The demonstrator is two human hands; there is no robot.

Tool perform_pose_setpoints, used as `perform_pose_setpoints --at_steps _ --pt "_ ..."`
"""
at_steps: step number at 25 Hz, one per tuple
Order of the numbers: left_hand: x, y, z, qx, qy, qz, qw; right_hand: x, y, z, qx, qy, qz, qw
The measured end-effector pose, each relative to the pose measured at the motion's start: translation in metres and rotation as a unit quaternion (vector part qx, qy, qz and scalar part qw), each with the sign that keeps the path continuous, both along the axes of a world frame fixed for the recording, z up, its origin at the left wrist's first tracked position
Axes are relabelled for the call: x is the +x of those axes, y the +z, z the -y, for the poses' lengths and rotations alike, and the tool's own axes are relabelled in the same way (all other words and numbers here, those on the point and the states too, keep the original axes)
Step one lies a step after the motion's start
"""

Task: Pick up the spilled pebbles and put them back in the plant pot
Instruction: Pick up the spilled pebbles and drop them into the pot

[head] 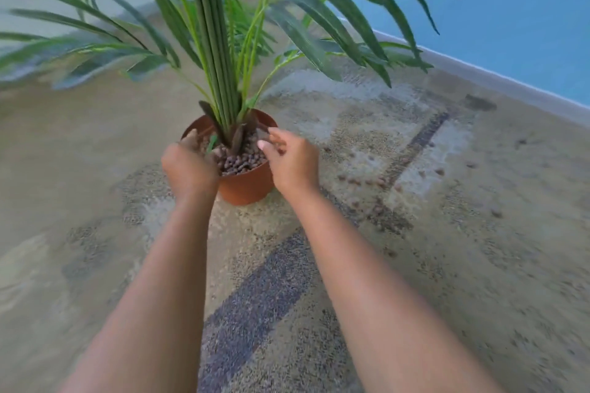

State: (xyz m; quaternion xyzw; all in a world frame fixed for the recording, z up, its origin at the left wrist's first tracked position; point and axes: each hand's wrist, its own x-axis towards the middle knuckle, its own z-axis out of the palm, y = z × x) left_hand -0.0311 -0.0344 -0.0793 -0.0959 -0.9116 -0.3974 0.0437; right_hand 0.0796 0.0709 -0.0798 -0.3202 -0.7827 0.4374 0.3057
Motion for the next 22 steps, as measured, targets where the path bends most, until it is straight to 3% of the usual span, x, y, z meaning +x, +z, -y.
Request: perform_pose_setpoints --at_steps 3,6,8,10,12,19,22 --pt "0.023 -0.022 0.016 0.042 -0.022 -0.061 0.997 0.083 -0.05 -0.013 -0.027 -0.112 0.024 0.993" --pt "0.094 -0.052 0.016 0.129 -0.057 -0.103 0.985 0.186 -0.113 -0.03 -0.021 -0.253 0.139 0.957" --pt "0.143 -0.085 0.007 0.095 -0.139 -0.046 0.985 0.223 -0.14 -0.031 0.029 -0.228 0.211 0.95" --pt "0.179 -0.115 -0.003 0.034 -0.22 0.069 0.972 0.231 -0.153 -0.02 0.081 -0.139 0.224 0.961" --pt "0.195 -0.132 -0.01 -0.007 -0.266 0.129 0.955 0.227 -0.156 -0.012 0.12 -0.107 0.221 0.962" --pt "0.169 -0.136 -0.073 -0.123 -0.336 0.093 0.929 0.221 -0.172 -0.013 0.15 -0.142 0.187 0.961" --pt "0.159 -0.141 -0.087 -0.114 -0.357 0.083 0.924 0.22 -0.172 -0.014 0.174 -0.144 0.179 0.958"
